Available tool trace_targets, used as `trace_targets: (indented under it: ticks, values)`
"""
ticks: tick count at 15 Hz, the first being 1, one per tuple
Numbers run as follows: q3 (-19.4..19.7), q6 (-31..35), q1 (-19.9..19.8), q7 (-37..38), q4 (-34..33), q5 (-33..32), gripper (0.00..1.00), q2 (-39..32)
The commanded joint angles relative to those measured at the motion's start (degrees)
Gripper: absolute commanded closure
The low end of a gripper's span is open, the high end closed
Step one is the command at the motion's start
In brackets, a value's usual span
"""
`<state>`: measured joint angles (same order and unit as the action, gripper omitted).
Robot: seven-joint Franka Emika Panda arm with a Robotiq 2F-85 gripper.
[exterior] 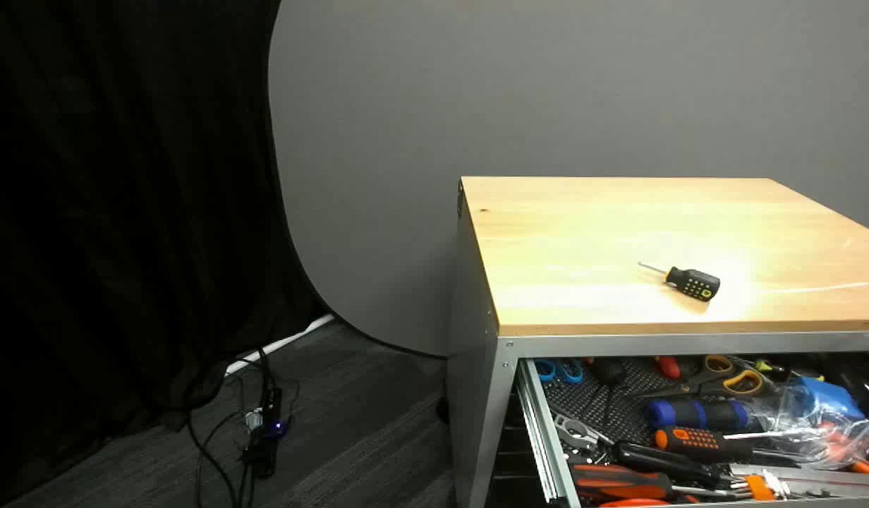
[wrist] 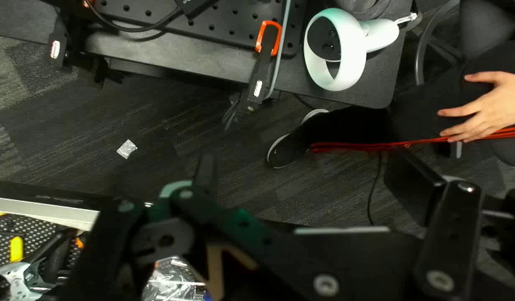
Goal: Put the screwdriver in the drawer then close it
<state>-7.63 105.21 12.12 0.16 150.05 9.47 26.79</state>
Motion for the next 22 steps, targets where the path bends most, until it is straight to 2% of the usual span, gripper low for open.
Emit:
trace_targets:
  ticks: [1, 9, 11, 15, 18, 22]
  values:
    - [-0.40, -0.14, -0.42, -0.15, -0.12, 0.15, 0.00, 0.02]
    - [-0.40, -0.13, -0.42, -0.15, -0.16, 0.15, 0.00, 0.04]
    - [-0.98, 5.10, -0.84, 3.22, -3.94, 2.50, 0.00, -6.69]
    - [-3.27, 14.94, -0.71, 6.64, -13.02, 0.48, 0.00, -20.02]
    - [-4.09, 17.93, -0.88, 10.74, -21.92, -4.11, 0.00, -30.17]
    - [-2.16, 17.33, 0.15, 15.70, -35.34, -11.93, 0.00, -43.02]
